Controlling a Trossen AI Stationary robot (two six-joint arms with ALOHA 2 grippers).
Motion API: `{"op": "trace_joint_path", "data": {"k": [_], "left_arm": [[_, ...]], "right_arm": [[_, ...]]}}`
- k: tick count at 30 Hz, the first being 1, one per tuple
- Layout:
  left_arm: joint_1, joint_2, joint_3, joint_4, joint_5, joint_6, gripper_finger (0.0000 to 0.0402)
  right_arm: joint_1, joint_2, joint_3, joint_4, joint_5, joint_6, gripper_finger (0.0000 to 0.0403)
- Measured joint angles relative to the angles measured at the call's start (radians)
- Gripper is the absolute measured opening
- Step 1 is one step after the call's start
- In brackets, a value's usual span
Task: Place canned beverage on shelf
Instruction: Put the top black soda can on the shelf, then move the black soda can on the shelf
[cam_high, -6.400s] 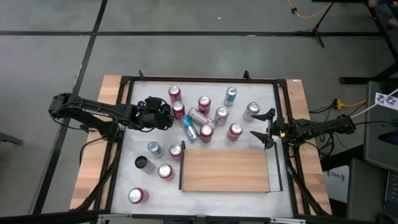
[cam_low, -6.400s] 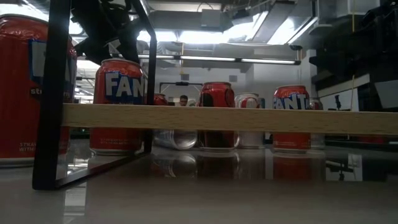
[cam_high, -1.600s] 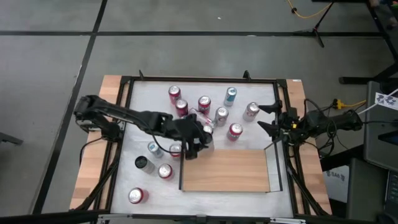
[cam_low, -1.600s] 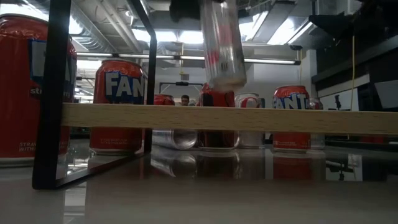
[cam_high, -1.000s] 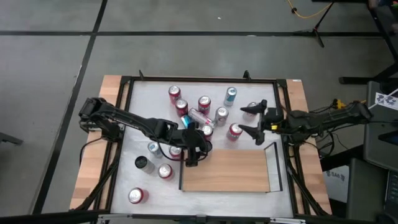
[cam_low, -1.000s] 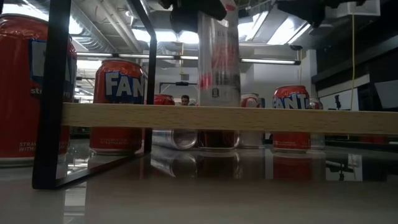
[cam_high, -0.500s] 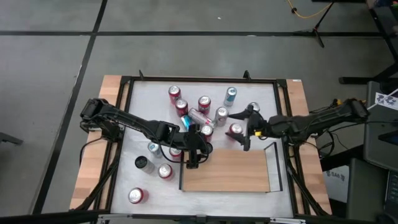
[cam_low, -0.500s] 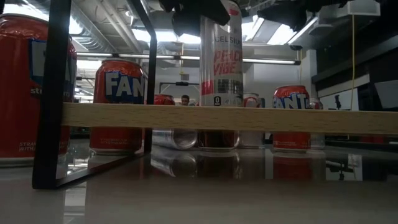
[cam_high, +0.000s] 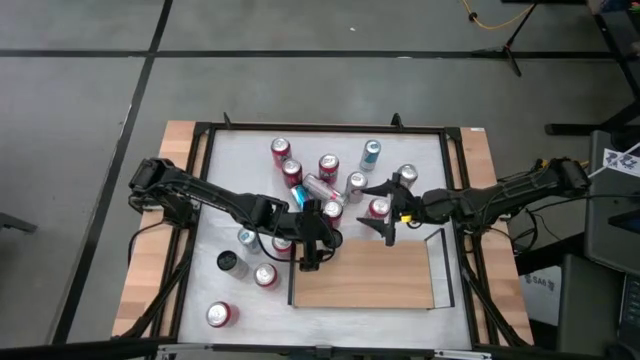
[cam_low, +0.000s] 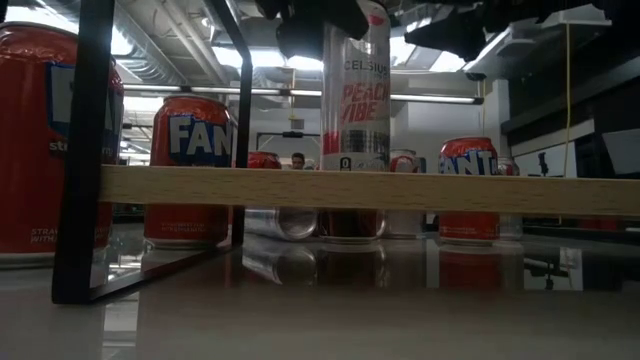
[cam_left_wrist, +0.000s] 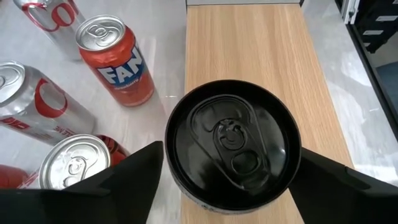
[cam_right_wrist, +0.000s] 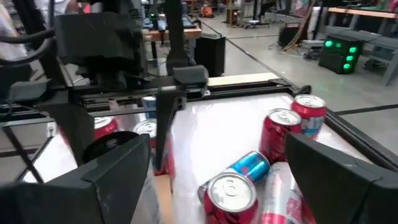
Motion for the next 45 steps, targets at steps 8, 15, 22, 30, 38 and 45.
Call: {"op": "trace_joint_path", "data": {"k": [8,15,22,30,38,45], "left_arm": [[0.0,-0.001,0.0,0.0,0.0,0.0,0.0369],[0.001,-0.051,-0.002,-0.033,0.0,0.004,0.0374],[0.001,-0.143,-0.001,-0.116,-0.004,0.004,0.0374],[-0.004,-0.243,-0.001,-0.217,-0.026,0.0,0.0374],[-0.016,-0.289,0.0,-0.264,-0.065,0.0,0.0374],[-0.02,-0.29,0.0,-0.269,-0.074,0.0,0.0374]], "right_arm": [[0.0,0.01,0.0,0.048,-0.1,0.0,0.0358],[0.0,0.068,0.022,0.152,-0.197,-0.006,0.0358],[0.0,0.209,0.154,0.1,-0.259,-0.01,0.0358],[0.0,0.341,0.324,-0.124,-0.272,-0.011,0.0358],[0.0,0.394,0.366,-0.207,-0.284,-0.06,0.0358],[0.001,0.393,0.366,-0.211,-0.317,-0.054,0.0358]]}}
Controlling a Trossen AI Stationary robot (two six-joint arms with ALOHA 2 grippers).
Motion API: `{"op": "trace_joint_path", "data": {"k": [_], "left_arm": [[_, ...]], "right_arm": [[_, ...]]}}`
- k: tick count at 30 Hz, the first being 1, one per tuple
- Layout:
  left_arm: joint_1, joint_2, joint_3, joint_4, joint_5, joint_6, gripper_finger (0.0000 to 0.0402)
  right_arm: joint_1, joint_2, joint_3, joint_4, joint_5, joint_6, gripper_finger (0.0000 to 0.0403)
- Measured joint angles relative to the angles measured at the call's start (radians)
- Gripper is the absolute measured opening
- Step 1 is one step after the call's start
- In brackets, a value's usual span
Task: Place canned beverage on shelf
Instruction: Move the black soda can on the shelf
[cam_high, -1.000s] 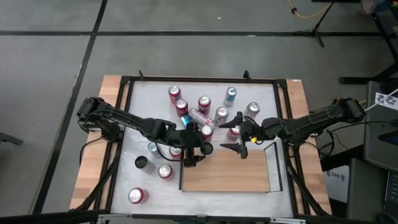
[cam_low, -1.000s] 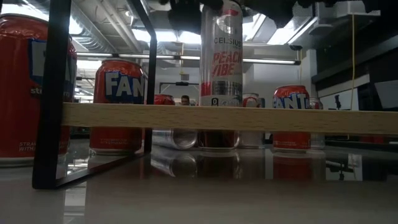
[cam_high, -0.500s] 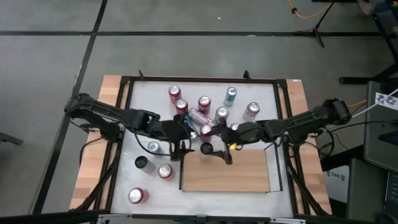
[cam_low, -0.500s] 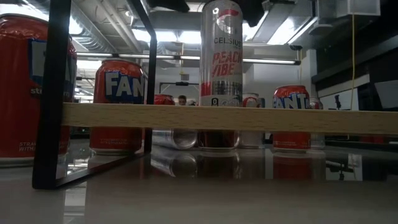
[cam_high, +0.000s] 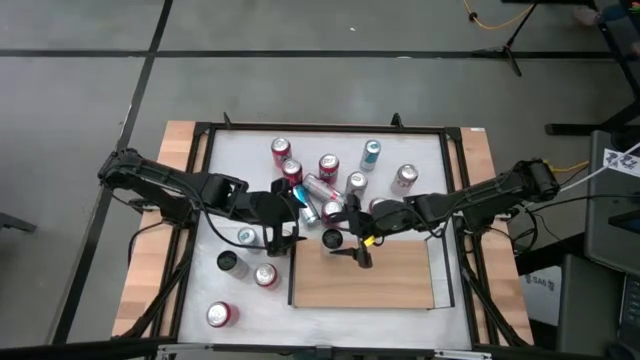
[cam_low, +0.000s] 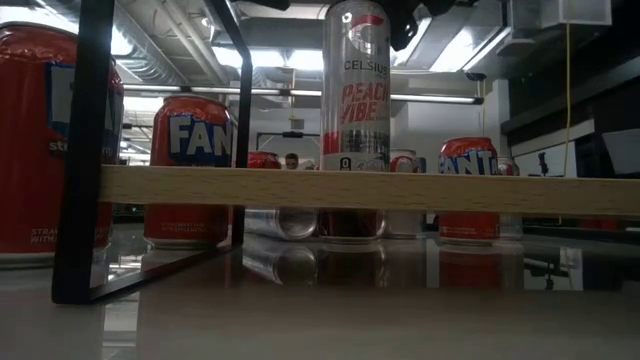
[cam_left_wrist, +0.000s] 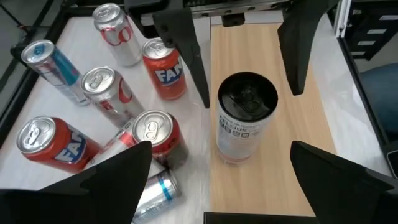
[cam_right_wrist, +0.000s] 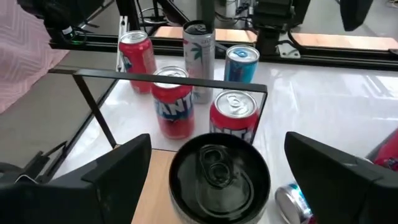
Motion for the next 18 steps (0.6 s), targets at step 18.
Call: {"op": "trace_joint_path", "data": {"k": [18], "left_arm": [[0.0,0.0,0.0,-0.001,0.002,0.0,0.0374]], "right_arm": [[0.0,0.073,0.0,-0.027,-0.015,0.003,0.0358]]}}
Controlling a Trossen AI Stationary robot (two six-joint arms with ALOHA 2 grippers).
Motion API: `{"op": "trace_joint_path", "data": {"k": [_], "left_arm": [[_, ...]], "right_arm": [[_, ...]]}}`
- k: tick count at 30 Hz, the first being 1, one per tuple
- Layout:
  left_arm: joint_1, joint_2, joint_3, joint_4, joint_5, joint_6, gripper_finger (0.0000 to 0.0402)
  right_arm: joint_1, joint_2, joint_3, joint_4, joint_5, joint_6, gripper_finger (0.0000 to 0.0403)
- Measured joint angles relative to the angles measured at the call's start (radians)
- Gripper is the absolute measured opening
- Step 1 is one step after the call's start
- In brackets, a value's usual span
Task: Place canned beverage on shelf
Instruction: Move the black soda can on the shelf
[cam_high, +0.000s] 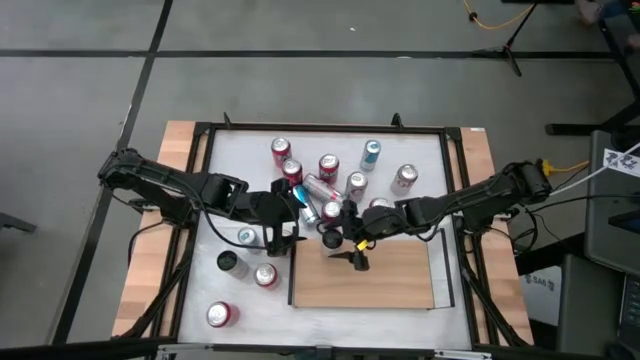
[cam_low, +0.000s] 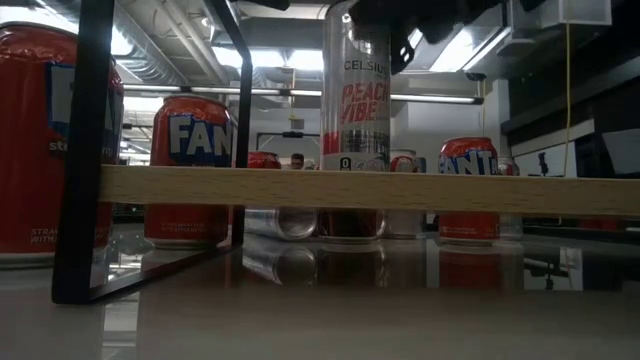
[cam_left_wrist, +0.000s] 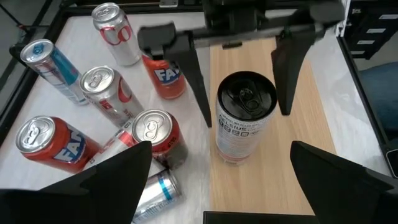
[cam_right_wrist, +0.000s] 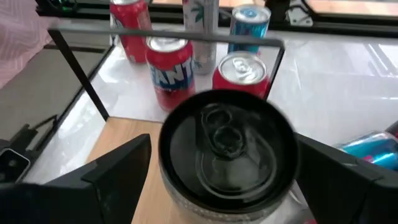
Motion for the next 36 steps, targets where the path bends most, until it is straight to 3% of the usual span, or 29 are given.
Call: {"op": "trace_joint_path", "data": {"k": [7,16,22,29,36], "left_arm": [[0.0,0.0,0.0,0.0,0.0,0.0,0.0374],[0.0,0.0,0.0,0.0,0.0,0.0,0.0374],[0.0,0.0,0.0,-0.002,0.0,0.0,0.0374],[0.0,0.0,0.0,-0.002,-0.002,0.0,0.0374],[0.0,0.001,0.0,-0.002,-0.004,0.0,0.0374]], "right_arm": [[0.0,0.007,0.0,0.007,0.008,0.006,0.0345],[0.0,-0.001,0.0,0.005,0.008,0.024,0.0237],[0.031,-0.051,-0.003,-0.047,0.014,0.027,0.0234],[0.141,-0.186,-0.003,-0.233,0.154,0.116,0.0235],[0.328,-0.291,-0.002,-0.344,0.339,0.277,0.0236]]}}
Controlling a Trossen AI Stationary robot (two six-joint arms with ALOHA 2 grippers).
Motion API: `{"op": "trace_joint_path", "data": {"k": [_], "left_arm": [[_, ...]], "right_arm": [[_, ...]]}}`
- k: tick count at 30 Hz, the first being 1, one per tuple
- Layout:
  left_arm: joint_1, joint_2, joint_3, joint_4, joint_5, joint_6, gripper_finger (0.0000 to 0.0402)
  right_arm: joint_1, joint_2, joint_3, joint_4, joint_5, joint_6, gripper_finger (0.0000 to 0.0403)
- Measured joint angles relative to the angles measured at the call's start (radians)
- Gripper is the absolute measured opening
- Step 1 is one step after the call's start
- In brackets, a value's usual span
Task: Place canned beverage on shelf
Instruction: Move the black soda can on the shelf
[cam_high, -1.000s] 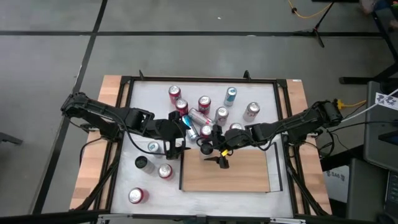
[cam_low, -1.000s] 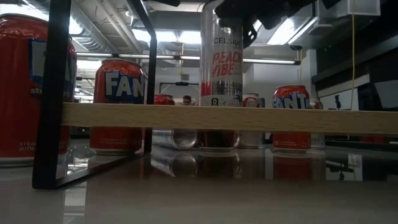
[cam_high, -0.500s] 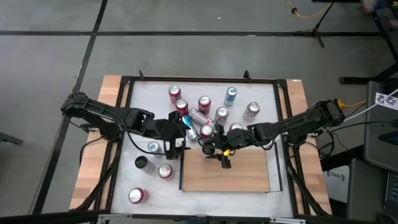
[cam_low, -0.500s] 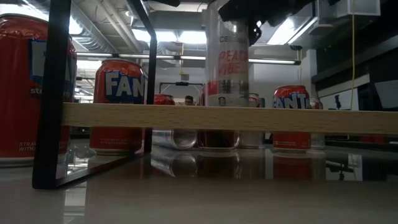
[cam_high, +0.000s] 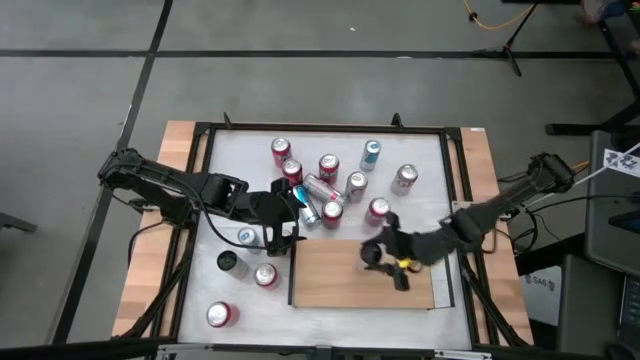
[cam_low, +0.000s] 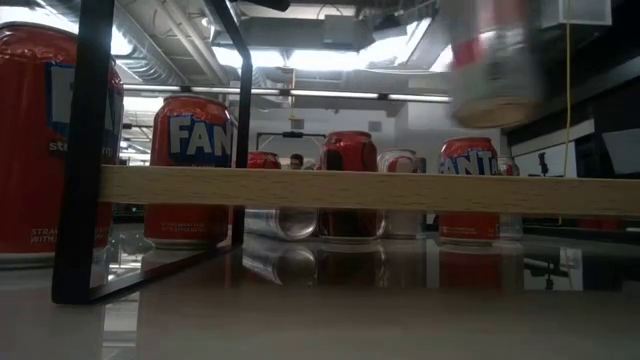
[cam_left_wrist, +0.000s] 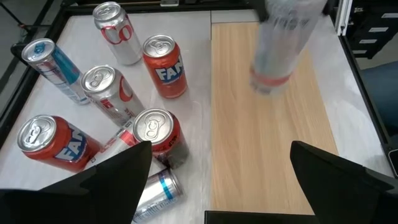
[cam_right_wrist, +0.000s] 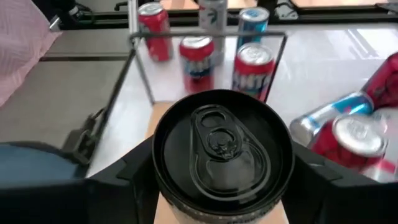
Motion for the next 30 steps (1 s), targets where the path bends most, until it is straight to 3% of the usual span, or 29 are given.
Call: {"op": "trace_joint_path", "data": {"k": [20,24,30], "left_arm": [[0.0,0.0,0.0,0.031,-0.001,-0.003,0.0374],[0.0,0.0,0.0,0.031,-0.001,-0.01,0.0374],[0.0,0.0,0.0,0.03,-0.001,-0.028,0.0374]], "right_arm": [[0.683,-0.035,0.001,-0.218,0.635,0.512,0.0237],[0.74,-0.035,0.001,-0.281,0.681,0.578,0.0238],[0.752,-0.035,0.001,-0.396,0.654,0.687,0.0238]]}}
